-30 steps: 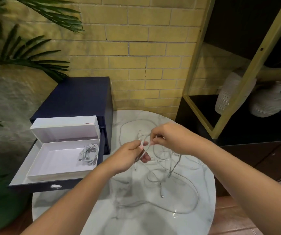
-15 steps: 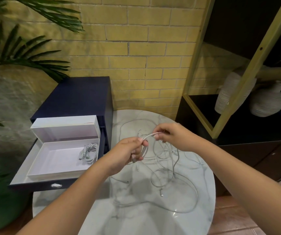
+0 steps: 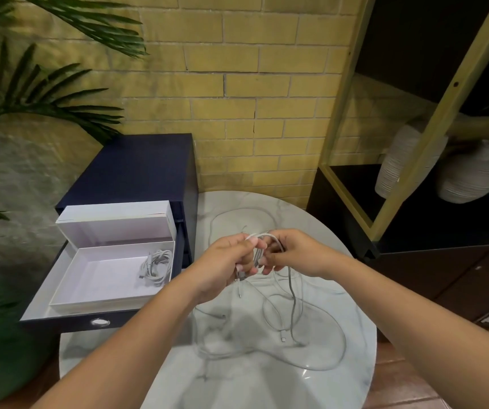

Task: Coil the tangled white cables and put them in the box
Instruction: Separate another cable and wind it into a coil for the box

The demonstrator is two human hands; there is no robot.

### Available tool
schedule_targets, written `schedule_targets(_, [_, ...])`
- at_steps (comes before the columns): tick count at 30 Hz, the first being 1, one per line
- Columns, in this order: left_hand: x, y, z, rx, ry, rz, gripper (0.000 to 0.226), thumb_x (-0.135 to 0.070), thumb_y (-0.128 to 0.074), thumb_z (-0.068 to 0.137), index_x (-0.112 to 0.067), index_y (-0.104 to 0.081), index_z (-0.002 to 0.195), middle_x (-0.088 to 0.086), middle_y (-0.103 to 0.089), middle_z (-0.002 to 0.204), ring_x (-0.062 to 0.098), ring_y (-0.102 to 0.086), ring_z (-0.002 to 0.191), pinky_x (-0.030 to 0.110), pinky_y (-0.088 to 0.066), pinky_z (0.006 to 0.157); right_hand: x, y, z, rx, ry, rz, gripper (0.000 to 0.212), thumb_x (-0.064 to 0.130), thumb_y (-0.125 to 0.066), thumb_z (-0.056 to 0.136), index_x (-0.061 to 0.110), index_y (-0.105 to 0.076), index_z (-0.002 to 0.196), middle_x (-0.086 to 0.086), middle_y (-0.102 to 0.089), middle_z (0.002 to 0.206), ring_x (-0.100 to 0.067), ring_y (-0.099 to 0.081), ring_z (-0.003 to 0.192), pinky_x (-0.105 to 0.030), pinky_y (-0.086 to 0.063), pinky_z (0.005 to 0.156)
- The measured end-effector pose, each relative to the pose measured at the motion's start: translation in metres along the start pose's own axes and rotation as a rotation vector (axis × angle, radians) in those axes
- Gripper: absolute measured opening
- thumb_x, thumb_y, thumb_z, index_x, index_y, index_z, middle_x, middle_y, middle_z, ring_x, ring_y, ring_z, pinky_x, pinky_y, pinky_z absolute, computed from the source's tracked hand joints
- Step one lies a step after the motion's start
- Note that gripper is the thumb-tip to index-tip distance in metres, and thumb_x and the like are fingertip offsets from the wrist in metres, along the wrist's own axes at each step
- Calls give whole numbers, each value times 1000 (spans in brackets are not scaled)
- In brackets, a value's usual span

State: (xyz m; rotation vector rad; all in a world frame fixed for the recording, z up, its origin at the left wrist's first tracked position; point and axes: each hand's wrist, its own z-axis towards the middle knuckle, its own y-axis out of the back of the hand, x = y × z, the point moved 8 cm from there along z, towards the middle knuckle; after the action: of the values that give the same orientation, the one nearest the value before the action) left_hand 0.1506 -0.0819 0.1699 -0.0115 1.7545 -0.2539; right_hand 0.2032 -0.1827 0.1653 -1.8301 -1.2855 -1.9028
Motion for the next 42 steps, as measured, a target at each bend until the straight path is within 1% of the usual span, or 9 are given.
schedule_targets(10, [13, 7, 1, 8, 21, 329, 34, -32, -38, 103, -10, -63, 97, -12, -36, 56, 2, -38, 50, 23, -51, 74, 40, 38, -8, -230, 135, -250, 12, 23, -61, 93, 14, -69, 89, 9, -61, 71, -9, -52, 65, -27, -46, 64])
schedule_targets(14, [6, 7, 1, -28, 47, 91, 37, -29, -34, 104, -6, -62, 95, -6, -31, 54, 7, -35, 48, 25, -51, 71, 42, 44, -7, -294, 158, -268, 16, 21, -61, 92, 8, -70, 92, -1, -62, 73, -23, -54, 69, -33, -47, 66])
schedule_targets(18, [-4, 5, -1, -24, 34, -99, 36, -24, -31, 105, -3, -60, 98, -4, -32, 54, 11, -30, 50, 25, -51, 66, 19, 41, -5, -296, 87, -261, 19, 22, -55, 96, 10, -71, 96, 2, -58, 68, -1, -50, 60, -16, -43, 61])
schedule_targets(22, [-8, 1, -1, -14, 30, -233, 35, -19, -31, 104, -3, -62, 101, -3, -36, 56, 11, -35, 51, 25, -52, 65, 1, 26, 0, -265, 30, -279, 25, 26, -45, 101, 27, -63, 83, 2, -59, 65, -7, -55, 59, -26, -47, 62])
schedule_targets(27, [-12, 3, 3, -8, -24, -321, 33, -13, -33, 104, 3, -57, 118, -1, -50, 64, 10, -48, 57, 30, -53, 84, -17, 0, -2, -165, -76, -454, 21, 23, -37, 103, 18, -55, 92, 11, -57, 71, -11, -54, 66, -33, -45, 68])
schedule_targets(30, [-13, 9, 7, -67, -71, -359, 30, -10, -39, 102, 4, -54, 123, -1, -63, 72, 10, -58, 65, 32, -50, 92, -24, -23, -5, -17, -125, -637, 14, 24, -39, 101, 16, -51, 101, -3, -64, 94, -22, -58, 84, -40, -48, 77])
schedule_targets(33, [-11, 15, 11, -153, -108, -365, 27, -8, -43, 100, 2, -54, 123, 0, -72, 83, 9, -67, 76, 28, -51, 93, -13, -45, -13, 113, -143, -727, 17, 25, -38, 102, 12, -47, 107, -8, -57, 91, -24, -52, 80, -36, -42, 71])
schedule_targets(38, [-4, 20, 11, -256, -159, -129, 28, -9, -46, 100, -5, -51, 127, 0, -74, 99, 9, -70, 93, 24, -52, 92, 14, -52, -20, 196, -135, -831, 22, 27, -41, 102, 8, -49, 108, -4, -50, 81, -22, -48, 74, -33, -36, 66])
schedule_targets(42, [-5, 23, 8, -313, -209, 173, 33, -16, -48, 100, -11, -49, 133, -8, -73, 104, 0, -67, 97, 14, -47, 84, 25, -51, -24, 264, -116, -905, 24, 24, -41, 103, 7, -50, 117, -14, -61, 99, -27, -55, 87, -32, -35, 67])
